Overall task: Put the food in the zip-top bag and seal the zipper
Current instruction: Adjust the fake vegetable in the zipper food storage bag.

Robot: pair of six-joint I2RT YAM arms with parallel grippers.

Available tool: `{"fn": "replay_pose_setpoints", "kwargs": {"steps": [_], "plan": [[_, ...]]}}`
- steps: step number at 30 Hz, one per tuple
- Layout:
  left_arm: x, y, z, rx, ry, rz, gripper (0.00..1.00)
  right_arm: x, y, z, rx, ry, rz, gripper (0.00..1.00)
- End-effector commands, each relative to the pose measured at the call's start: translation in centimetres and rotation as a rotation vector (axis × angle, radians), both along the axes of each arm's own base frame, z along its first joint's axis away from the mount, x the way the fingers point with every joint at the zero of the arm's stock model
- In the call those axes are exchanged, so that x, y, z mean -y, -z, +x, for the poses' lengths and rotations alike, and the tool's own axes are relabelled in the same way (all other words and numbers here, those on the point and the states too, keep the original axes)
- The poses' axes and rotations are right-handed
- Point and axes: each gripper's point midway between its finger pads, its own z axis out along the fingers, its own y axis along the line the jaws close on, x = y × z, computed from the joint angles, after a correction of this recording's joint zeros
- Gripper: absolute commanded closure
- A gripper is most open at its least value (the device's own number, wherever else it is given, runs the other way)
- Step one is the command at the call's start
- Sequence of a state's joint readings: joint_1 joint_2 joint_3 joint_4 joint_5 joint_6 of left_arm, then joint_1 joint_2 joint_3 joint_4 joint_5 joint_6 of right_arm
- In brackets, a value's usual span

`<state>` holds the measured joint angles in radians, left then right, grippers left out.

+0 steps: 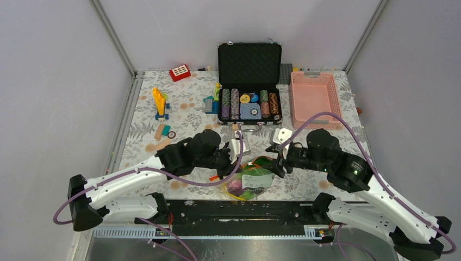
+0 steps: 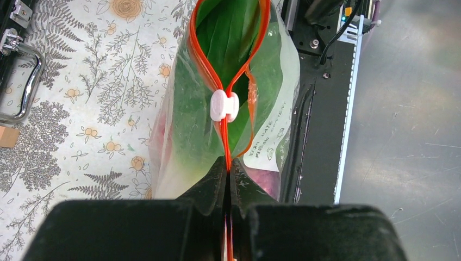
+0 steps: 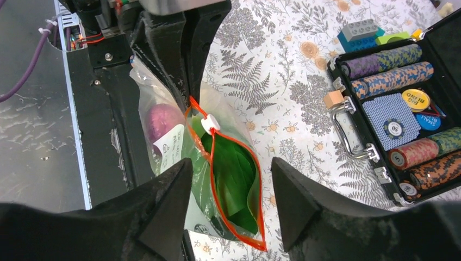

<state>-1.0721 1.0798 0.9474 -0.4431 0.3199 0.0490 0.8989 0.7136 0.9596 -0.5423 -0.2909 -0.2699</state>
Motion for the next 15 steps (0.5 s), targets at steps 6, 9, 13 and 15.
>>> {"fn": "replay_pose_setpoints", "kwargs": {"steps": [6,9,13,15], "plan": [[0.9,-3.2,0.4,0.057,0.018,-0.086,1.00,-0.9,-1.7,1.0,0.013,0.018,0.011,0.57],[0.9,-3.1,0.4,0.056,0.018,-0.083,1.00,0.6,-1.6,2.7,-0.001,0.192,0.035,0.65],[0.9,-2.9,0.4,0.053,0.019,-0.079,1.00,2.5,-0.3,3.1,0.012,0.282,0.025,0.62],[0.9,-2.9,0.4,0.052,0.021,-0.079,1.00,3.5,0.5,3.6,0.021,0.335,-0.008,0.60]]}}
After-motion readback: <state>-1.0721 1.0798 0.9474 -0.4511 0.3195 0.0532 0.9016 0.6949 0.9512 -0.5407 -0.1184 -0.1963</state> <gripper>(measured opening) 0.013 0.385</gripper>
